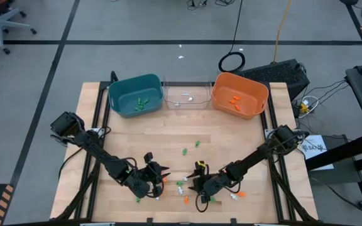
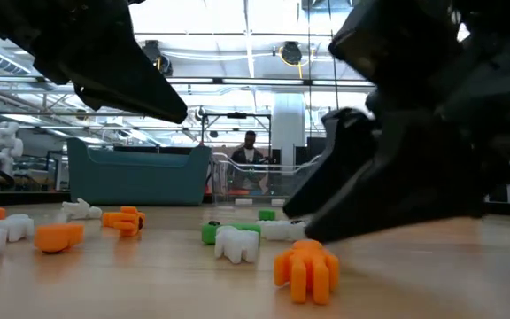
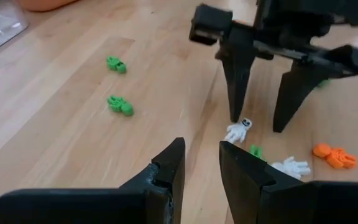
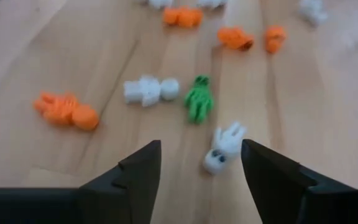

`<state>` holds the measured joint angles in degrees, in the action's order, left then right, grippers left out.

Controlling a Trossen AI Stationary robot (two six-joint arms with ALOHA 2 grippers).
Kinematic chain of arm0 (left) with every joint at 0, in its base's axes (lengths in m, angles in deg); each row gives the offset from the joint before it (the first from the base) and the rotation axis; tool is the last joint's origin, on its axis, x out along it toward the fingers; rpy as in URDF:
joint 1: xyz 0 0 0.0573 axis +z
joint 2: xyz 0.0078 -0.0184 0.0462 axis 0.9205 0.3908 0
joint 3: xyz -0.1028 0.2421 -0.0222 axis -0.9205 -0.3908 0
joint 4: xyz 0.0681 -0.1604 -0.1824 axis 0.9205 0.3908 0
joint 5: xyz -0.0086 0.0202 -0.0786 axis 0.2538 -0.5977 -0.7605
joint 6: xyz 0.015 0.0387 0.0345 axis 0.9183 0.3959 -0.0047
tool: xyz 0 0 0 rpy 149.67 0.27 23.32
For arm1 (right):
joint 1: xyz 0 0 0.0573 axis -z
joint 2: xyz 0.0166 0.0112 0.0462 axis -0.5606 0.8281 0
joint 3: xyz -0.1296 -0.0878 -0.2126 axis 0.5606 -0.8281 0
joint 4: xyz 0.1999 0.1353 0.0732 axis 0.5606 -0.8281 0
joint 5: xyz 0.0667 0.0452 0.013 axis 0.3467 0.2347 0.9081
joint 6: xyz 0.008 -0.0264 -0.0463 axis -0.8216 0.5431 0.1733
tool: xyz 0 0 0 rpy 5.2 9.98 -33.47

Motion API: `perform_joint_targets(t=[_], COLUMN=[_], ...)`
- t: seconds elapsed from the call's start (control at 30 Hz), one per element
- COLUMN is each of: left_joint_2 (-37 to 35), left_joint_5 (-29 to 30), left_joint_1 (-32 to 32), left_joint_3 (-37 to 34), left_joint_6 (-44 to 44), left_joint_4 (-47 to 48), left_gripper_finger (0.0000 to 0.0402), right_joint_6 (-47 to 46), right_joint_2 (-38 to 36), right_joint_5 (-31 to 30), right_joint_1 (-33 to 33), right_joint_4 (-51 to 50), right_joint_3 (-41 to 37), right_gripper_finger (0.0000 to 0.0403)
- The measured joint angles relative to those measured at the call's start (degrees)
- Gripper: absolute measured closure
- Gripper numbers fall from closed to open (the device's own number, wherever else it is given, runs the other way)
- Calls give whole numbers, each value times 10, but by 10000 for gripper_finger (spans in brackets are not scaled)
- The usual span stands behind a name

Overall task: Sort Halloween decoration
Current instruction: Put the white skeleton toy into the transparent bin

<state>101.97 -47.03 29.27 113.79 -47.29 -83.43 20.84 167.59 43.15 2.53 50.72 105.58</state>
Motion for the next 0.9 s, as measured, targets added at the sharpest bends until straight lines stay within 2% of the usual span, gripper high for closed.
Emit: perform_joint_targets(t=[0.3, 0.53, 0.7, 0.9], left_joint_2=[0, 0, 0, 0], left_joint_5=[1, 1, 1, 1], left_joint_1=[-3, -5, -7, -7], left_joint_3=[0, 0, 0, 0], left_joint_6=[-1, -1, -1, -1], left_joint_4=[-7, -17, -17, -18], left_gripper_finger=[304, 304, 304, 304], right_joint_6=[-36, -43, -43, -38], right_joint_2=[3, 21, 27, 28], right_joint_5=[-13, 26, 30, 33], right_joint_1=[29, 42, 46, 48], right_joint_4=[-17, -3, 3, 2], right_joint_3=[0, 1, 1, 1], right_gripper_finger=[218, 255, 295, 363])
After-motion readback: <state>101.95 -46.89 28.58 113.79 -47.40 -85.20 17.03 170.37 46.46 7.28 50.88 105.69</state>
